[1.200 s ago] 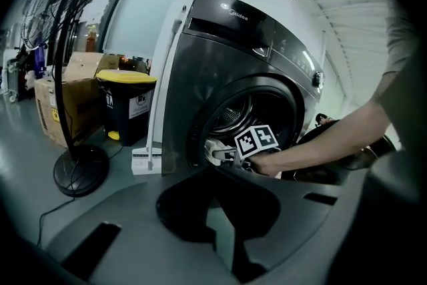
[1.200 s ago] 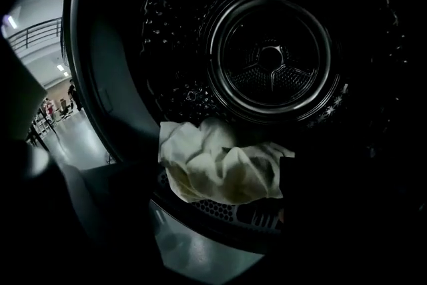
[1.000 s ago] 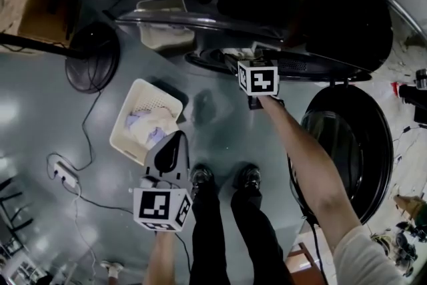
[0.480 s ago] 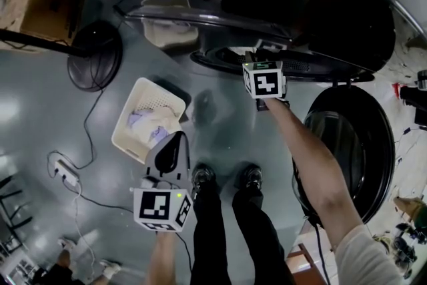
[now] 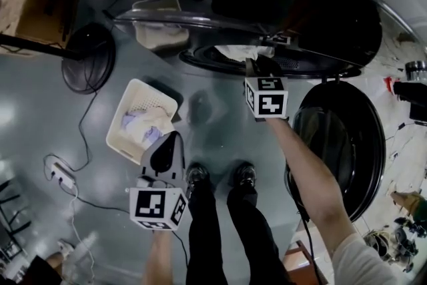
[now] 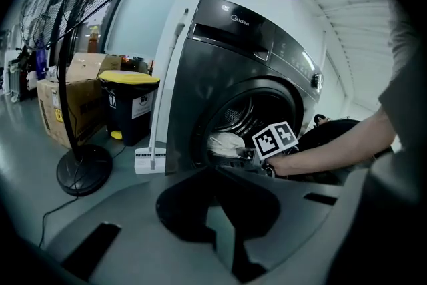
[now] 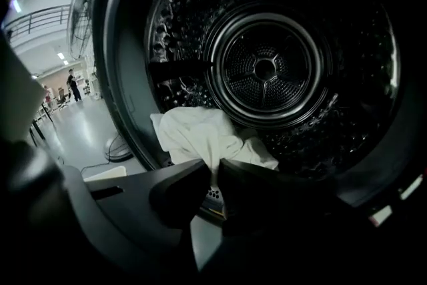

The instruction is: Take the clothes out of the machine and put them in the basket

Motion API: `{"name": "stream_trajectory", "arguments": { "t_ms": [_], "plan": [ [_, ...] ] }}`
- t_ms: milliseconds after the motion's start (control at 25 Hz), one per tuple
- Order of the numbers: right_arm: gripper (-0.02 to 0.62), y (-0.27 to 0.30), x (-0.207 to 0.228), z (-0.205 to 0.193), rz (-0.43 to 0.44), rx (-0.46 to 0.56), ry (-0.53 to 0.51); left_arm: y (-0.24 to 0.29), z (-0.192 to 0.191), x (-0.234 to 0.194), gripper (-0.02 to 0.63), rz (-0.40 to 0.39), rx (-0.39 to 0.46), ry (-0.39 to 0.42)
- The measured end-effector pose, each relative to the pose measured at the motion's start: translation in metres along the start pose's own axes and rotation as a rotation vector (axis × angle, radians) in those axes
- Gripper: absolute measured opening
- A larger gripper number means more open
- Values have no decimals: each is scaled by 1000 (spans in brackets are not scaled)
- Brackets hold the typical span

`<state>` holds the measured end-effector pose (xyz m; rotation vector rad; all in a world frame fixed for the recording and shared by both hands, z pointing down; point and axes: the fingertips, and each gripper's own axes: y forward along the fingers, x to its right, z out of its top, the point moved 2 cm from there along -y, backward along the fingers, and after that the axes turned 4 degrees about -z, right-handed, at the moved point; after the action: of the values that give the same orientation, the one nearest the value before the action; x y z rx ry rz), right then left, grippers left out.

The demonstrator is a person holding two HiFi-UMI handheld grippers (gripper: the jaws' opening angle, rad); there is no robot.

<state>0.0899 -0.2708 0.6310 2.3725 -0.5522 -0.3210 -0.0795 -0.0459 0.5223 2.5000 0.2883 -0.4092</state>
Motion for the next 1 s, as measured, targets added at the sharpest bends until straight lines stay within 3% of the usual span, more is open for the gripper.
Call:
{"name": "stream_trajectory", "arguments": {
  "t_ms": [680, 1000],
  "plan": [
    [57, -168, 8, 13, 14, 175, 64, -15, 17, 64, 18, -83, 8, 24],
    [54, -246, -3, 31, 61, 239, 62, -30, 24, 81, 18, -96, 28, 15]
  ]
}}
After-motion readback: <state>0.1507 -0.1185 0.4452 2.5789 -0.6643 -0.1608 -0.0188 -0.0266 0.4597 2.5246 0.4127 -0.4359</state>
